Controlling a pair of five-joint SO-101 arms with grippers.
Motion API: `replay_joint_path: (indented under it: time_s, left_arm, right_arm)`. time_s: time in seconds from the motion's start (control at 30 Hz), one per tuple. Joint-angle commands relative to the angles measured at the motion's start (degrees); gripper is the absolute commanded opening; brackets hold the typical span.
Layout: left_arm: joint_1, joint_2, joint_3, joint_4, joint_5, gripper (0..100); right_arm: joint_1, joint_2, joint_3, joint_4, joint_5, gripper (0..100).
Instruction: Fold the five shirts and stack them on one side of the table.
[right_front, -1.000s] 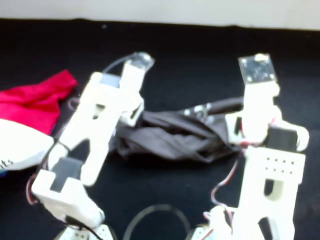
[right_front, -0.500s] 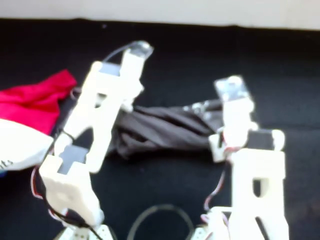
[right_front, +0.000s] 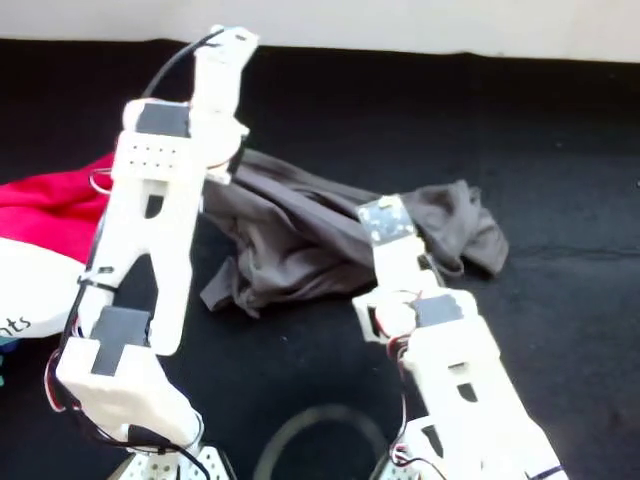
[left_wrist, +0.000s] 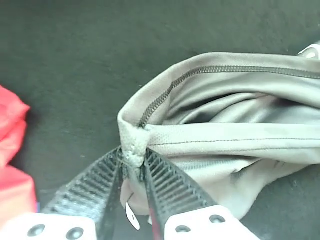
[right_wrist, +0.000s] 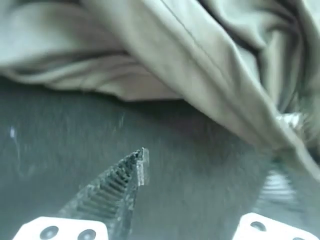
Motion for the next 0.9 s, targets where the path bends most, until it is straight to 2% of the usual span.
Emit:
replay_joint_path:
  time_s: [0.0,0.13,0.43,0.63,0.73,0.87]
  left_arm:
    - [-0.9,-3.8,-2.4,0.4,-0.2,1]
    - [-0.9,-5.6,-2.4,0.1,-0.2,1]
    - [-6.1,-8.7,-2.4,0.0,-0.2,1]
    - [-9.3,-8.1,-2.0,0.0,-0.2,1]
    - [-10.0,-8.1,-2.0,0.0,-0.2,1]
    - [-12.3,-8.1,-2.0,-0.1,-0.2,1]
  right_arm:
    - [0.0,2.6,1.6,-8.0,-3.5,43.3]
    - [0.2,13.1,-3.2,-12.6,-3.7,42.0]
    - [8.1,36.5,-30.4,-11.6,-3.7,42.0]
    - [8.4,42.7,-46.9,-4.0,-4.5,42.0]
    - [8.5,42.9,-53.4,-0.6,-10.2,42.1]
    - [5.0,42.6,-59.0,11.9,-10.9,42.1]
